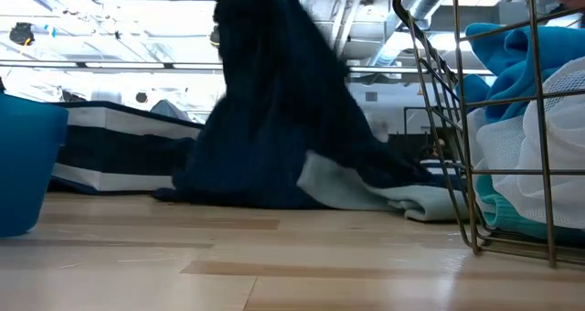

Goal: Pick & Place Cloths
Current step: Put the dark blue shirt into the blue bin

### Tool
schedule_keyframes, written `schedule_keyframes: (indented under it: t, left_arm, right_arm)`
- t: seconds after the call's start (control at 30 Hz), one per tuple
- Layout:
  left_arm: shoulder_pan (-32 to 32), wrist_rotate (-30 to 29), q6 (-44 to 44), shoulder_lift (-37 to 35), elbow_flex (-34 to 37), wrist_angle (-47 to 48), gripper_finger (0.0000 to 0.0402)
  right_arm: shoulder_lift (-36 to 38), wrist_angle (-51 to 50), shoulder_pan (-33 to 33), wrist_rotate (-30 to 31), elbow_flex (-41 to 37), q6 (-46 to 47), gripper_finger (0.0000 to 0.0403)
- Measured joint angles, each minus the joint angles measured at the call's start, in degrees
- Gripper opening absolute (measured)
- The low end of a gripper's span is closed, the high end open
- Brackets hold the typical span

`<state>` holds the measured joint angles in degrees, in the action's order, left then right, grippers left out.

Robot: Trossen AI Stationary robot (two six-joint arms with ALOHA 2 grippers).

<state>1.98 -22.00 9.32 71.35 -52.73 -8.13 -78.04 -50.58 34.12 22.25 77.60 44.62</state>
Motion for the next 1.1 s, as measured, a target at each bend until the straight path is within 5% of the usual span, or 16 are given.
schedule_keyframes:
  t: [0.2, 0.4, 0.87, 1.1]
  left_arm:
    - [0.0, 0.9, -0.3, -10.2, -0.1, -9.8, 0.0000]
    - [-0.9, 5.4, -0.2, -13.7, -0.1, -17.7, 0.0000]
    - [-1.4, 18.2, 0.0, -5.8, -16.3, -22.2, 0.0000]
    - [-1.4, 20.9, 1.3, -1.7, -21.9, -21.8, 0.0000]
  right_arm:
    - [0.0, 3.7, -4.1, 3.7, 0.0, -8.3, 0.0193]
    - [0.0, 14.7, -10.3, 4.8, 0.0, -21.9, 0.0241]
    - [0.0, 34.6, -20.3, 4.6, 0.0, -38.2, 0.0388]
    - [0.0, 40.0, -24.2, 0.2, 0.0, -42.2, 0.0384]
